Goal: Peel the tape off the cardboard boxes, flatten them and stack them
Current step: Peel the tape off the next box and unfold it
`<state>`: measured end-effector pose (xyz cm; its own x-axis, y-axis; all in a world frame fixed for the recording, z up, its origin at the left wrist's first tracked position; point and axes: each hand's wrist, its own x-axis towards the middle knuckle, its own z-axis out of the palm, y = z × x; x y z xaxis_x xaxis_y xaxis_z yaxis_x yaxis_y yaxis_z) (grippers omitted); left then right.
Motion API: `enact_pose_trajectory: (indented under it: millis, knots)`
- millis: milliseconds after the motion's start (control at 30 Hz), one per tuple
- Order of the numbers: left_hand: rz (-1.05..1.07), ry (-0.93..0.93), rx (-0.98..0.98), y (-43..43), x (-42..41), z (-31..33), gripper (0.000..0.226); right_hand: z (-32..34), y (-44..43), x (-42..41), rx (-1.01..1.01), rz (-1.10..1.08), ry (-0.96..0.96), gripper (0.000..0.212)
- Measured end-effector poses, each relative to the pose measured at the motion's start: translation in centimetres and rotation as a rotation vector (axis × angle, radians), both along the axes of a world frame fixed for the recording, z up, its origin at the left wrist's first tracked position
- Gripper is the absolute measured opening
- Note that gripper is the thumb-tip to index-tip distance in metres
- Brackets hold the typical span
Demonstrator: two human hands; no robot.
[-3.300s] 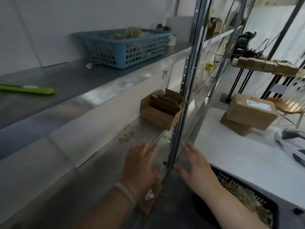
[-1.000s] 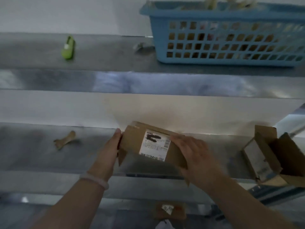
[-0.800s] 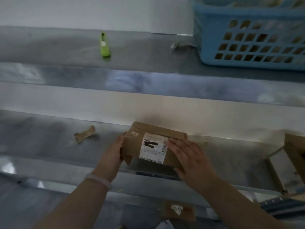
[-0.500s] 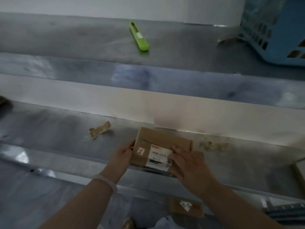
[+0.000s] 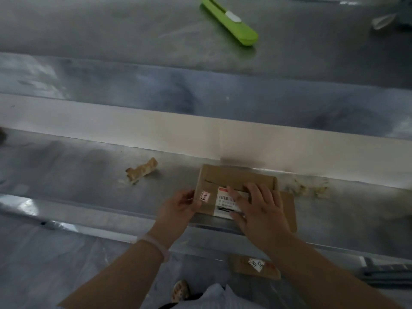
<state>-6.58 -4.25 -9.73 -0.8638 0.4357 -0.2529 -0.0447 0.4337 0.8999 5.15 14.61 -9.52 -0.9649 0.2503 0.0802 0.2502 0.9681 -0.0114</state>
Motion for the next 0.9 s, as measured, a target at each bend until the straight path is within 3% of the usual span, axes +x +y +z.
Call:
enact_pose_trajectory:
  millis: [167,333,400,633,733,900]
  knots:
    - [-0.064,0.143,0.058,-0.4,-0.7,0.1,0.028,0.2,0.4,-0.2,-0.048,-0.013,0.093,0.055]
    - [-0.100,0.556,-0.008,-0.5,-2.3,2.1,0.062,1.2,0.7,-1.1,-0.205,-0.047,0.213,0.055]
    - [-0.119,0.583,-0.044,-0.3,-2.8,2.6,0.072,1.4,0.7,-1.4,-0.247,-0.048,0.244,0.057]
    - [-0.347,0.880,-0.349,-3.4,-5.8,-0.5,0.055,0.8,0.9,-1.3,-0.195,-0.018,0.173,0.055]
    - [-0.414,0.785,-0.413,-4.1,-5.2,-1.3,0.054,0.3,0.4,-1.3,-0.117,0.014,0.147,0.054]
    - [-0.232,0.335,-0.120,-2.7,-3.6,-0.8,0.046,0.5,0.5,-1.4,-0.074,0.007,0.083,0.054]
